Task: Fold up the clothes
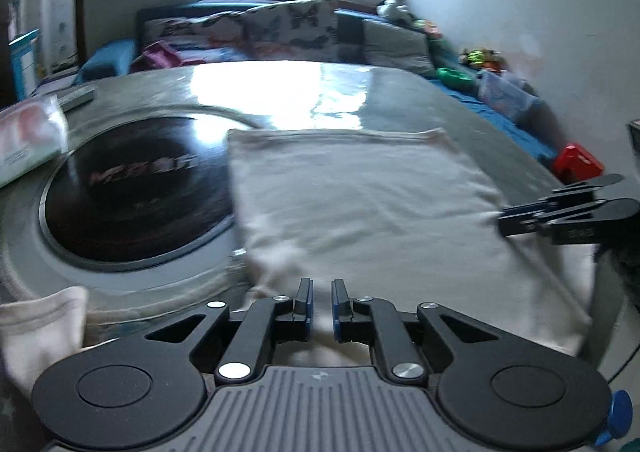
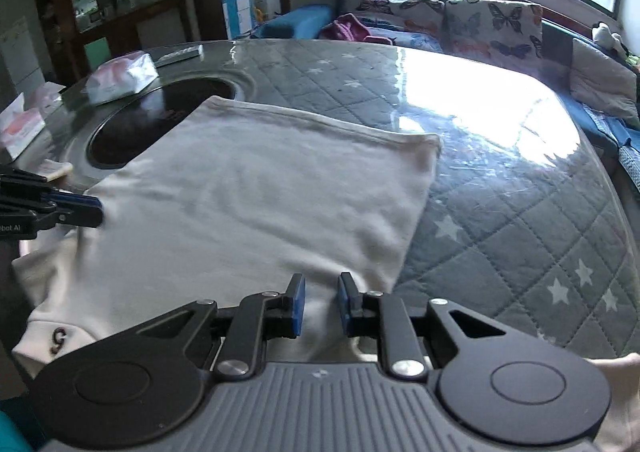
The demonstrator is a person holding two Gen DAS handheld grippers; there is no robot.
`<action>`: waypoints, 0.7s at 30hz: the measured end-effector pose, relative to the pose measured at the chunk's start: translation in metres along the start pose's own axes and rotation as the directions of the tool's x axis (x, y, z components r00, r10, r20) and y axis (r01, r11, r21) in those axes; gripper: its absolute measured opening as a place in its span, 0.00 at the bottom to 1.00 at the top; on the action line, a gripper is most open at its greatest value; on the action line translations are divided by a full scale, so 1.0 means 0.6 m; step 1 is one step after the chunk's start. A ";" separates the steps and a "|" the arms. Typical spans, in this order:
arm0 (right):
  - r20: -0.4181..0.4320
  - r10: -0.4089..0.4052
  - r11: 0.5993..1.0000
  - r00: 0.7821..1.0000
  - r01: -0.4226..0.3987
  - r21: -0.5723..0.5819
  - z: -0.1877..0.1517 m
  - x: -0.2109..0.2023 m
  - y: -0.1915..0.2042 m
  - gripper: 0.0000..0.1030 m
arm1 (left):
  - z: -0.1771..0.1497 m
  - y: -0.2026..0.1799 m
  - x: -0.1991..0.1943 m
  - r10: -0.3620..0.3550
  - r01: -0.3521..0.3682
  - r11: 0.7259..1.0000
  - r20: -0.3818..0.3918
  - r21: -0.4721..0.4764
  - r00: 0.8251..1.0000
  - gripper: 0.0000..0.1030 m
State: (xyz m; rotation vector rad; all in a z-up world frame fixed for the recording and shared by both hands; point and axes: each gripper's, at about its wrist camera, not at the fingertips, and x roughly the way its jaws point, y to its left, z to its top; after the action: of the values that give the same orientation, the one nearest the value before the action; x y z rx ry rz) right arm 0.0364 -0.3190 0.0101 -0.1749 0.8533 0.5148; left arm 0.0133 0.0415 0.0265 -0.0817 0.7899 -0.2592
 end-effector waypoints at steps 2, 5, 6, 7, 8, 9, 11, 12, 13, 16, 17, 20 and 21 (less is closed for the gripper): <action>0.012 -0.008 1.000 1.000 0.008 0.003 0.009 0.002 -0.006 0.18 | 0.002 0.011 0.001 -0.001 0.000 1.000 -0.007 -0.026 1.000 0.10; 0.026 -0.023 1.000 0.999 0.022 0.022 0.028 0.015 -0.020 0.20 | 0.004 0.012 0.004 -0.006 0.006 1.000 -0.006 -0.024 1.000 0.10; 0.027 -0.032 0.999 0.999 0.031 0.027 0.034 0.022 -0.026 0.20 | 0.004 0.010 0.006 -0.004 0.004 1.000 -0.005 -0.017 1.000 0.10; 0.027 -0.039 0.999 0.999 0.039 0.030 0.039 0.027 -0.030 0.20 | 0.004 0.009 0.008 -0.002 0.002 1.000 -0.005 -0.011 1.000 0.10; 0.027 -0.048 0.998 0.998 0.047 0.034 0.044 0.036 -0.036 0.20 | 0.004 0.011 0.009 -0.005 0.005 1.000 -0.004 -0.016 1.000 0.10; 0.027 -0.057 0.998 0.998 0.056 0.040 0.050 0.044 -0.042 0.20 | 0.005 0.014 0.009 -0.006 0.006 1.000 -0.004 -0.020 1.000 0.10; 0.031 -0.064 0.997 0.997 0.062 0.051 0.060 0.055 -0.051 0.20 | 0.007 0.020 0.012 -0.010 0.010 1.000 -0.003 -0.029 1.000 0.10; 0.033 -0.069 0.996 0.997 0.068 0.053 0.064 0.060 -0.054 0.20 | 0.008 0.022 0.013 -0.012 0.012 0.999 -0.002 -0.031 1.000 0.10; 0.035 -0.079 0.996 0.996 0.077 0.054 0.069 0.066 -0.056 0.20 | 0.009 0.022 0.014 -0.013 0.013 0.999 -0.001 -0.030 1.000 0.10; 0.042 -0.106 0.993 0.993 0.104 0.055 0.084 0.084 -0.063 0.20 | 0.011 0.023 0.018 -0.013 0.014 1.000 0.003 -0.023 1.000 0.10; 0.044 -0.119 0.992 0.992 0.116 0.057 0.090 0.089 -0.066 0.20 | 0.013 0.025 0.020 -0.015 0.015 1.000 0.004 -0.025 1.000 0.10; 0.049 -0.150 0.988 0.988 0.147 0.055 0.104 0.105 -0.071 0.20 | 0.018 0.027 0.024 -0.014 0.014 1.000 0.004 -0.026 1.000 0.10; 0.051 -0.158 0.986 0.986 0.155 0.053 0.109 0.109 -0.073 0.20 | 0.021 0.027 0.026 -0.012 0.013 1.000 0.004 -0.022 1.000 0.10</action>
State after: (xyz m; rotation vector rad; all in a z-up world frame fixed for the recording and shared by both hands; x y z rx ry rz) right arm 0.1381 -0.3105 0.0005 -0.1811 0.7901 0.3497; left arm 0.0361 0.0525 0.0218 -0.1082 0.7888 -0.2620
